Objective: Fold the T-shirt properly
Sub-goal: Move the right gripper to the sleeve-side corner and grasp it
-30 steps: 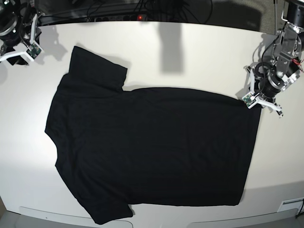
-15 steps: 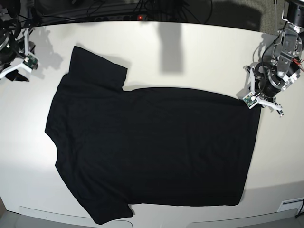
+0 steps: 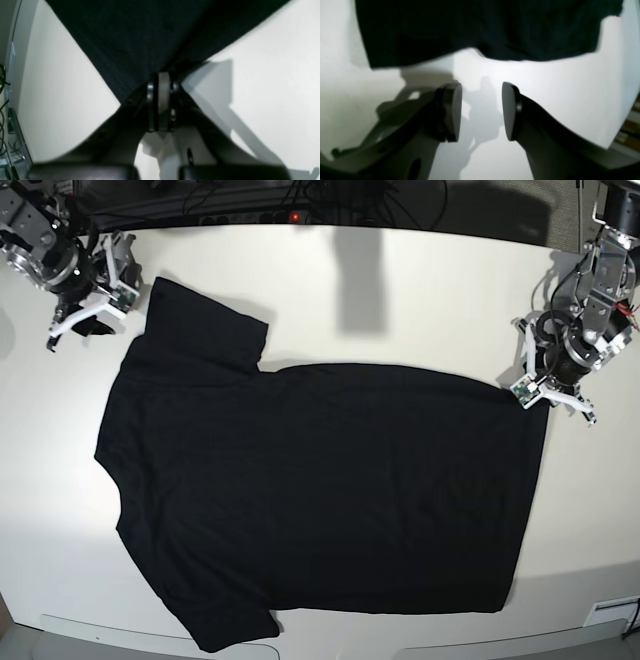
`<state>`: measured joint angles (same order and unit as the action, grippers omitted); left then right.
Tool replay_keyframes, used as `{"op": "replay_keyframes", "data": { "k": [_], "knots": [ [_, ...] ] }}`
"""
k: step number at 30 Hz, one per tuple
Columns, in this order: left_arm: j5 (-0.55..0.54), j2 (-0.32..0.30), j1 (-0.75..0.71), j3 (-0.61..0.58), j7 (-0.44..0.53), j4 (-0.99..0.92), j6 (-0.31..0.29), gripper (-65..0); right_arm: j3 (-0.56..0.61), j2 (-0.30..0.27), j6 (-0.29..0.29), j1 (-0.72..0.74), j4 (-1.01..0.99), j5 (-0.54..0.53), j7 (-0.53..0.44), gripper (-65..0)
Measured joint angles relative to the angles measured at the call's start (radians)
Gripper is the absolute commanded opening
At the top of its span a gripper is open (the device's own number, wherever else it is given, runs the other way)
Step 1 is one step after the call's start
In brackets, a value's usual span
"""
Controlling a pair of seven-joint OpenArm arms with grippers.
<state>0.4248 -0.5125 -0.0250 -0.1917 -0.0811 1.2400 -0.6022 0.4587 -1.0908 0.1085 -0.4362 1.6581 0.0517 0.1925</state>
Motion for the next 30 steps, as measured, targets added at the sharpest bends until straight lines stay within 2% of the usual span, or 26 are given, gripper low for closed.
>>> {"op": "replay_keyframes", "data": {
  "k": [6, 9, 15, 22, 27, 30],
  "knots": [
    [0.000, 0.000, 0.000, 0.000, 0.000, 0.000, 0.000, -65.0, 0.211, 0.003, -0.019, 0.203, -0.072, 0.006, 0.034, -38.3],
    [0.000, 0.000, 0.000, 0.000, 0.000, 0.000, 0.000, -65.0, 0.304, 0.029, -0.026, 0.272, -0.087, 0.010, 0.064, -38.3],
    [0.000, 0.000, 0.000, 0.000, 0.000, 0.000, 0.000, -65.0, 0.434, 0.055, -0.031, 0.396, -0.089, 0.015, 0.094, -38.3],
    [0.000, 0.000, 0.000, 0.000, 0.000, 0.000, 0.000, -65.0, 0.547, 0.059, -0.048, 0.466, -0.088, 0.025, 0.103, -38.3],
    [0.000, 0.000, 0.000, 0.000, -0.001, 0.000, 0.000, -65.0, 0.572, 0.061, -0.049, 0.472, -0.087, 0.029, 0.104, -38.3],
    [0.000, 0.000, 0.000, 0.000, 0.000, 0.000, 0.000, -65.0, 0.576, 0.061, -0.025, 0.472, -0.081, 0.089, 0.104, -38.5]
  ]
}}
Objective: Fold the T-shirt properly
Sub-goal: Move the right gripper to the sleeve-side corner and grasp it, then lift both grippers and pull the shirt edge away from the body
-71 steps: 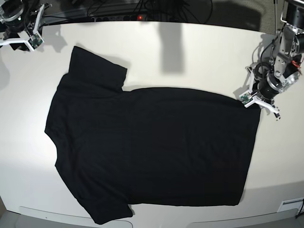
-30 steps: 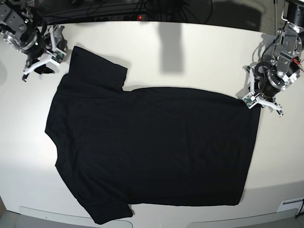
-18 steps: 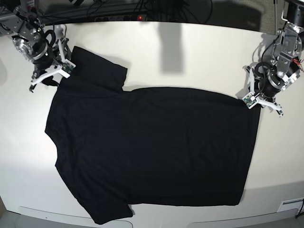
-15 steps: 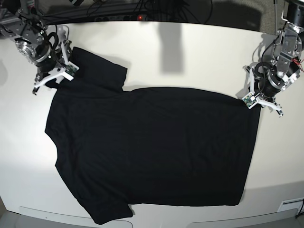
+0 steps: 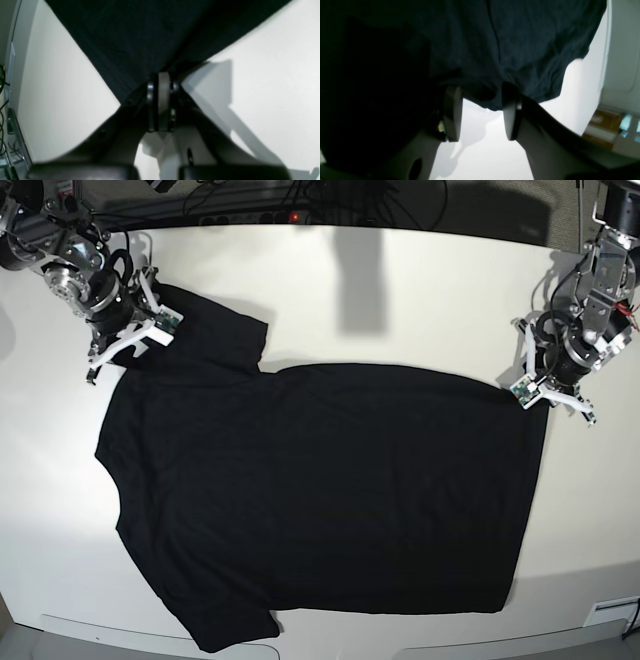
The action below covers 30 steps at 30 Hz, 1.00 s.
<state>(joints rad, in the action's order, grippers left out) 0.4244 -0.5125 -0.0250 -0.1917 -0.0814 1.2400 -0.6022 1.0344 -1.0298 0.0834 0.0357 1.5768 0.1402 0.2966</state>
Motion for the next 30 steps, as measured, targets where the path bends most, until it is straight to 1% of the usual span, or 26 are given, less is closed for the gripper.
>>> {"op": "replay_keyframes", "data": {
  "k": [2, 3, 4, 6, 7, 9, 10, 11, 12, 14, 16, 19, 22, 24, 25, 27, 30],
  "knots": [
    [0.000, 0.000, 0.000, 0.000, 0.000, 0.000, 0.000, -65.0, 0.001, 0.002, 0.004, 0.000, 0.002, 0.015, 0.000, -39.9],
    [0.000, 0.000, 0.000, 0.000, 0.000, 0.000, 0.000, -65.0, 0.001, 0.002, 0.006, 0.000, 0.002, 0.015, 0.000, -43.3],
    [0.000, 0.000, 0.000, 0.000, 0.000, 0.000, 0.000, -65.0, 0.001, 0.002, 0.014, 0.000, 0.002, 0.010, 0.000, -48.5],
    [0.000, 0.000, 0.000, 0.000, 0.000, 0.000, 0.000, -65.0, 0.004, 0.004, 0.026, 0.000, 0.002, 0.003, 0.005, -61.0],
    [0.000, 0.000, 0.000, 0.000, 0.000, 0.000, 0.000, -65.0, 0.006, 0.008, 0.026, -0.003, 0.003, 0.007, 0.020, -65.0],
    [-0.014, 0.000, 0.000, 0.000, -0.003, 0.000, 0.000, -65.0, 0.007, 0.011, 0.014, -0.003, 0.009, 0.013, 0.072, -65.0],
    [-0.029, 0.000, 0.000, 0.000, -0.005, 0.000, 0.000, -65.0, 0.007, 0.011, -0.013, -0.003, 0.010, 0.008, 0.103, -65.0],
    [-0.044, 0.000, 0.000, 0.000, -0.007, 0.000, 0.000, -65.0, 0.007, 0.014, -0.062, -0.003, 0.009, 0.003, 0.142, -65.0],
    [-0.068, 0.000, 0.000, 0.000, -0.012, 0.000, -0.002, -65.0, 0.008, 0.014, -0.098, -0.003, 0.007, 0.003, 0.168, -65.0],
    [-0.130, -0.002, -0.003, 0.000, -0.019, -0.001, -0.003, -65.0, 0.009, 0.008, -0.174, -0.008, 0.006, 0.004, 0.187, -65.0],
    [-0.221, -0.002, -0.009, 0.000, -0.034, -0.001, -0.005, -65.0, 0.010, 0.004, -0.232, -0.009, 0.014, 0.013, 0.195, -65.0],
    [-0.366, -0.016, -0.031, 0.000, -0.077, 0.018, -0.027, -65.0, 0.011, -0.033, -0.255, -0.038, 0.065, 0.016, 0.202, -65.0],
    [-0.487, -0.066, -0.113, -0.003, -0.079, 0.082, -0.059, -65.0, 0.015, -0.087, -0.277, -0.081, 0.134, 0.015, 0.204, -65.0],
    [-0.531, -0.104, -0.176, 0.006, -0.100, 0.140, -0.076, -65.0, 0.013, -0.118, -0.306, -0.117, 0.177, 0.019, 0.232, -65.0],
    [-0.541, -0.117, -0.209, 0.019, -0.109, 0.168, -0.080, -65.0, 0.013, -0.130, -0.314, -0.136, 0.193, 0.018, 0.240, -65.0],
    [-0.540, -0.124, -0.271, 0.055, -0.130, 0.222, -0.082, -65.0, 0.012, -0.143, -0.340, -0.182, 0.224, 0.033, 0.257, -65.0],
    [-0.528, -0.114, -0.361, 0.117, -0.156, 0.292, -0.084, -65.0, 0.013, -0.139, -0.396, -0.261, 0.245, 0.105, 0.281, -65.0]
  ]
}}
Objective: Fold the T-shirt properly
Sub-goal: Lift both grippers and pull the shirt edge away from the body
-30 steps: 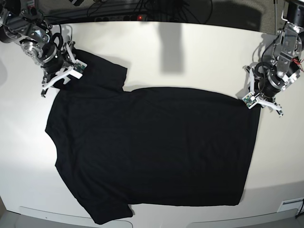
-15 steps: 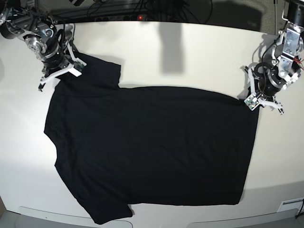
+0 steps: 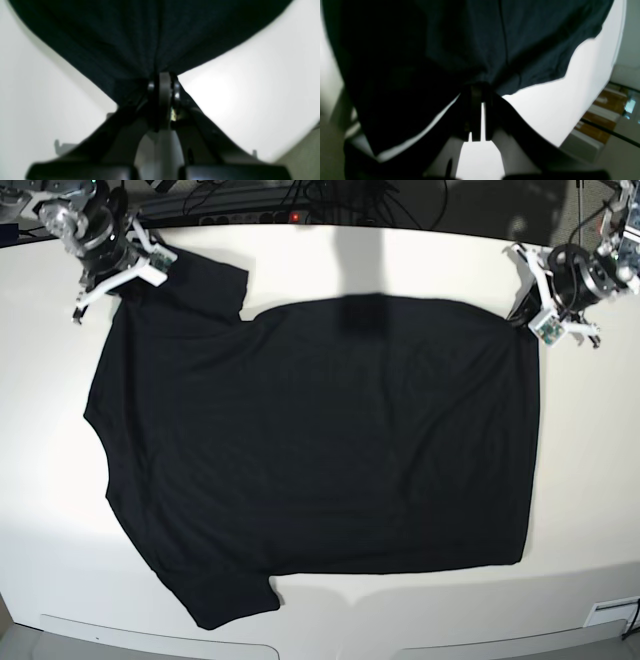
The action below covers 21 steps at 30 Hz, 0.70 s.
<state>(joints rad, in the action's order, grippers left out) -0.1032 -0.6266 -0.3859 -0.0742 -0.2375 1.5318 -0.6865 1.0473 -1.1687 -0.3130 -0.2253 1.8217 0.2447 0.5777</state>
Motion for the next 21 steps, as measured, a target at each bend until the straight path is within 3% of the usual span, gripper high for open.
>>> {"op": "replay_keyframes", "data": {
  "k": [6, 13, 21],
  "knots": [
    [0.011, 0.047, -0.146, 0.148, -0.010, 0.090, -0.005, -65.0, -0.002, -0.003, -0.072, -0.131, 0.008, 0.080, 0.026, -65.0],
    [0.016, 0.084, -0.215, 0.248, -0.010, 0.131, -0.017, -65.0, -0.007, -0.003, -0.103, -0.166, 0.080, 0.117, 0.075, -65.0],
    [0.016, 0.086, -0.188, 0.261, 0.024, 0.135, -0.017, -65.0, -0.184, -0.003, -0.118, -0.166, 0.185, 0.067, 0.079, -65.0]
  ]
}}
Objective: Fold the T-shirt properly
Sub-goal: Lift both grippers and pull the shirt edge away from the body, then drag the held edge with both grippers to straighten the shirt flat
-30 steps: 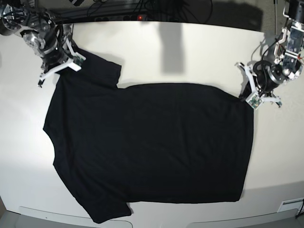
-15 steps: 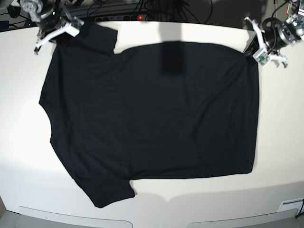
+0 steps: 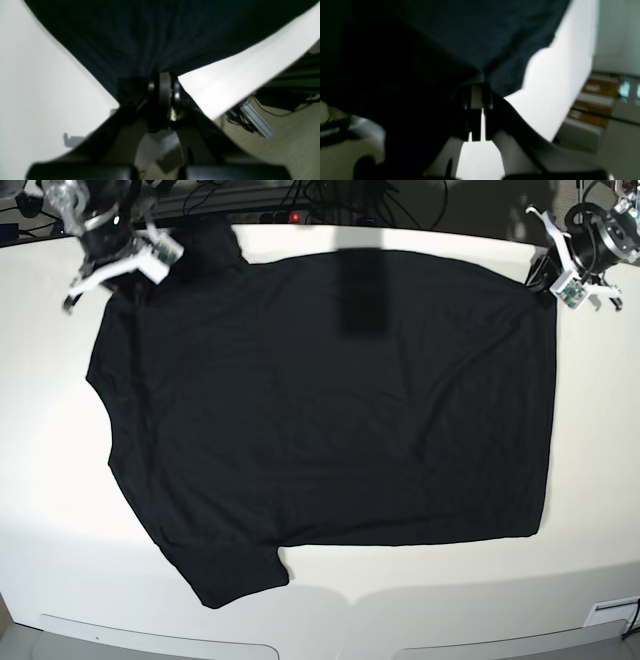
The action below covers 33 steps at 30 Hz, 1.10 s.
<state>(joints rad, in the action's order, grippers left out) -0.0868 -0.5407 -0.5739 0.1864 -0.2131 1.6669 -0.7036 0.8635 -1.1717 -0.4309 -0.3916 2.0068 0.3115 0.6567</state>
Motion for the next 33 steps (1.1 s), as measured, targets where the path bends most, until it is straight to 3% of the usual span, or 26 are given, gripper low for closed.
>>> {"op": "replay_keyframes", "data": {
  "k": [1, 5, 11, 17, 28, 33],
  "knots": [
    [0.000, 0.001, 0.014, 0.000, 0.001, 0.000, -0.003, -65.0, -0.030, 0.000, 0.000, -0.001, 0.000, -0.029, -0.001, -65.0],
    [-0.001, 0.001, 0.077, -0.001, 0.002, 0.000, 0.130, -65.0, -0.145, 0.020, 0.051, -0.002, 0.000, -0.135, -0.049, -65.0],
    [-0.001, 0.006, 0.178, 0.002, 0.000, 0.000, 0.129, -65.0, -0.274, 0.130, 0.227, 0.045, -0.043, -0.299, -0.151, -65.0],
    [-0.002, 0.016, 0.264, -0.003, 0.000, -0.061, 0.124, -65.0, -0.280, 0.226, 0.293, 0.166, -0.162, -0.402, -0.170, -65.0],
    [0.000, 0.014, 0.403, -0.077, 0.005, -0.281, 0.128, -65.0, -0.280, 0.247, 0.414, 0.357, -0.288, -0.547, -0.189, -65.0],
    [0.018, 0.016, 0.478, -0.155, 0.003, -0.370, 0.129, -65.0, -0.279, 0.268, 0.446, 0.375, -0.340, -0.559, -0.209, -65.0]
  ]
}}
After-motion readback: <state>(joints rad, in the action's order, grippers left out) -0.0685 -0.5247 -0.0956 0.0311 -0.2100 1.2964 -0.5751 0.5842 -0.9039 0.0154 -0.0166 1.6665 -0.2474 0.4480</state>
